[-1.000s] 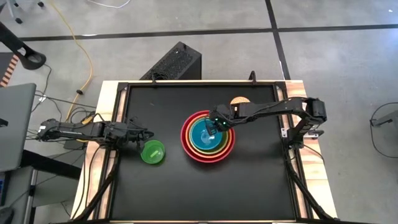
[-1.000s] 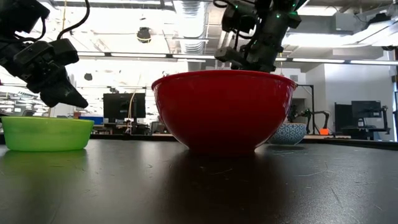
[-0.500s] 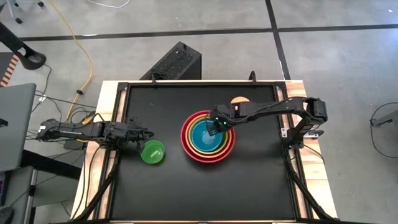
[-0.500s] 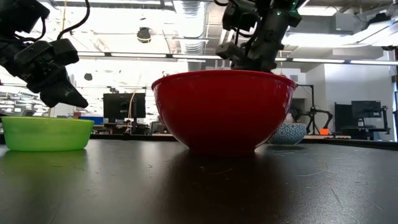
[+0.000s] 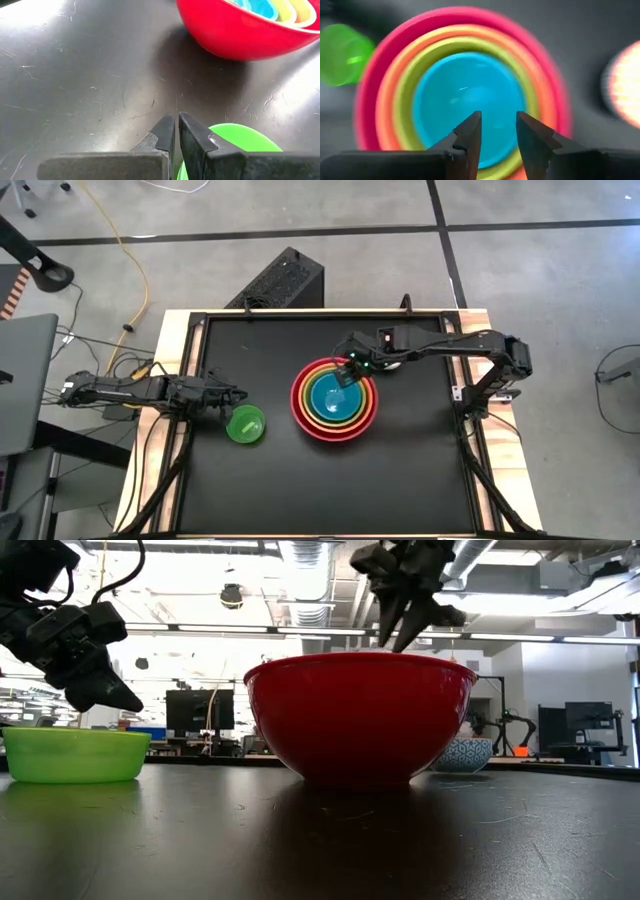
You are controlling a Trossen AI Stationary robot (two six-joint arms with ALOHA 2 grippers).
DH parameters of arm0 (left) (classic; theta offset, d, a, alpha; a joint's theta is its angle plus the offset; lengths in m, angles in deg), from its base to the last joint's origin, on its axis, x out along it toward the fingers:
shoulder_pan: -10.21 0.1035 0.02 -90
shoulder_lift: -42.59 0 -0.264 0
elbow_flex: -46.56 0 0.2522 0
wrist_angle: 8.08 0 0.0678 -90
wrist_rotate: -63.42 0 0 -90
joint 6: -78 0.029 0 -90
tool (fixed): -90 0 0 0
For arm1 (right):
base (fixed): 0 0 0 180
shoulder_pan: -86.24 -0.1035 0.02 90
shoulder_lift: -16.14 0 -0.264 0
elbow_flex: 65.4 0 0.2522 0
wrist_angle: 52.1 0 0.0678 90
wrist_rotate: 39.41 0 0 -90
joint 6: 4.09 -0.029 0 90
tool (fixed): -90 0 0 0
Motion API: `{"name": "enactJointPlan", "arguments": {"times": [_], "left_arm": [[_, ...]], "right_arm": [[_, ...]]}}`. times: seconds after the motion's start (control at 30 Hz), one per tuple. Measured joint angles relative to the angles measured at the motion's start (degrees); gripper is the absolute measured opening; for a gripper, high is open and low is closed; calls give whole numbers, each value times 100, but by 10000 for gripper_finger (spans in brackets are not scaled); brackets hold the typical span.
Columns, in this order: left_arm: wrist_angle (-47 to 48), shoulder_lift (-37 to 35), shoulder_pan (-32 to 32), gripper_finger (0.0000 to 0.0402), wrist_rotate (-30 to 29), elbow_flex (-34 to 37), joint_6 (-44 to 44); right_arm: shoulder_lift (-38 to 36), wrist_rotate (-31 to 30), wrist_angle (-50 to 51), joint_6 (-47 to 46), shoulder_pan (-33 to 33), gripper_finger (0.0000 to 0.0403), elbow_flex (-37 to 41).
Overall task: Nest bowls inside each other
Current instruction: Stack the orange patterned bowl into the blue bowl
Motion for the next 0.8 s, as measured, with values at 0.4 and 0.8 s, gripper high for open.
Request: {"name": "enactJointPlan", "arguments": {"times": [0.4,0.8], "left_arm": [[14,0,-2,13,142,0,-84],[42,0,-2,13,125,0,-519]], "right_arm": [[-396,-451,1523,1033,1845,143,22],[-444,248,480,2279,3498,238,1861]]}}
